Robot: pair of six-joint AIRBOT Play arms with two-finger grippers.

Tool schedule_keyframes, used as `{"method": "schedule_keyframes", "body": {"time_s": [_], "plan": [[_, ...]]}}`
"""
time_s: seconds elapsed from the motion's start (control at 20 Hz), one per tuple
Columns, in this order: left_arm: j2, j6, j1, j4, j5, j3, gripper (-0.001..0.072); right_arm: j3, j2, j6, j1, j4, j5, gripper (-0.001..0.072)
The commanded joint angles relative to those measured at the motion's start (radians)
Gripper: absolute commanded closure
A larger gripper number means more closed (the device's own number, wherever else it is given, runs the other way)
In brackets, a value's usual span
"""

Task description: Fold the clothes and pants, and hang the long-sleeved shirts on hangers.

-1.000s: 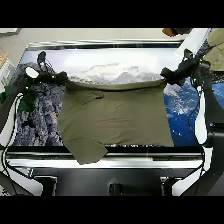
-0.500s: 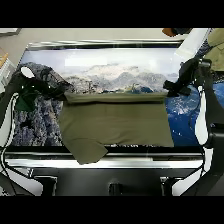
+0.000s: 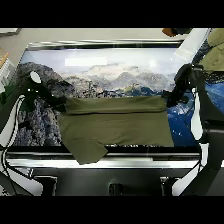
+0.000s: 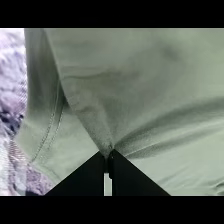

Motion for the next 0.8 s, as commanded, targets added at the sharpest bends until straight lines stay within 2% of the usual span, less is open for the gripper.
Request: {"method": "schedule_keyframes", "body": {"time_s": [0.0, 0.1, 0.15, 0.25, 0.3, 0.4, 0.55, 0.65, 0.75], "plan": [[-0.006, -0.008, -0.022, 0.008, -0.013, -0.049, 0.0691, 0.000, -0.021, 0.001, 0.001, 0.018, -0.031, 0.0681], [-0.011, -0.027, -0.031, 0.008, -0.009, -0.063, 0.0673, -0.002, -0.030, 0.000, 0.001, 0.035, -0.051, 0.0674], [-0.013, -0.027, -0.036, 0.008, -0.007, -0.063, 0.0604, -0.004, -0.032, 0.000, 0.001, 0.042, -0.061, 0.0605], [-0.007, -0.027, -0.035, 0.008, 0.001, -0.059, 0.0278, -0.004, -0.034, -0.012, 0.001, 0.043, -0.079, 0.0349], [0.000, -0.026, -0.030, 0.012, -0.002, -0.053, 0.0177, -0.004, -0.030, -0.050, 0.001, 0.042, -0.102, 0.0280], [0.040, -0.026, -0.007, 0.045, -0.025, -0.037, 0.0163, -0.004, 0.003, -0.097, -0.011, 0.027, -0.114, 0.0280], [0.147, -0.027, 0.044, 0.119, -0.074, -0.044, 0.0165, -0.004, 0.108, -0.138, -0.070, 0.051, -0.040, 0.0282], [0.249, -0.042, 0.106, 0.121, -0.052, -0.116, 0.0167, -0.034, 0.172, -0.173, -0.145, 0.137, -0.025, 0.0282], [0.369, -0.055, 0.183, 0.084, -0.025, -0.269, 0.0167, -0.175, 0.262, -0.216, -0.220, 0.243, 0.011, 0.0283]]}}
